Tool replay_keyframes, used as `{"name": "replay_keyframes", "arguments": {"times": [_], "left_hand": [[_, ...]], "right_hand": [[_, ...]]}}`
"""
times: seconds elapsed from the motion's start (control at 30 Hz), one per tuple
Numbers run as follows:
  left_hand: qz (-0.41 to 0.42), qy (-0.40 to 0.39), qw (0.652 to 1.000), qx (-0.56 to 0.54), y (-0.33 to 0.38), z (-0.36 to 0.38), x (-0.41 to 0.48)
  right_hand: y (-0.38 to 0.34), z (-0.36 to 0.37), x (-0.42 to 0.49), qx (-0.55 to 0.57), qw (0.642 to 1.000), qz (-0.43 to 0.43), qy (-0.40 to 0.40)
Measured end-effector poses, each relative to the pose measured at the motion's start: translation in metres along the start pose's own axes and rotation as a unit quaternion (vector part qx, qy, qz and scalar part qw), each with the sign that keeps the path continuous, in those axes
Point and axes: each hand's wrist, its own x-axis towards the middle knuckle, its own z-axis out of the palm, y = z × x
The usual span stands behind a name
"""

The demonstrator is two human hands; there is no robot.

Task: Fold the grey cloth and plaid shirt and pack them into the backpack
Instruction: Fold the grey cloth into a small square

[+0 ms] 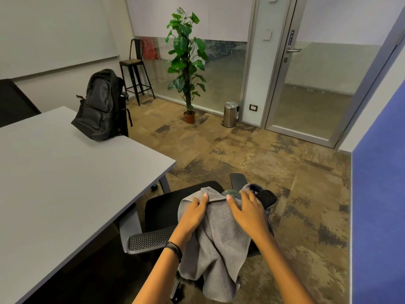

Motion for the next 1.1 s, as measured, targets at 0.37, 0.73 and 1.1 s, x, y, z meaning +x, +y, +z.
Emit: {"name": "replay_keyframes", "arguments": {"times": [0.37,0.73,1.1], "left_hand": [[-0.036,-0.035,0.996,0.076,0.0,-0.032,0.007],[-0.131,-0.079,0.987,-0.047,0.017,-0.028,0.015],[-0.094,-0.039,0.988,-0.115,0.029,0.003,0.018]], "right_hand": [[0.039,-0.036,0.042,-0.045,0.998,-0.002,-0.033],[0.043,-0.022,0.051,-0.1,0.989,0.012,-0.106],[0.009,-0.016,0.042,0.009,0.989,0.011,-0.149]]}}
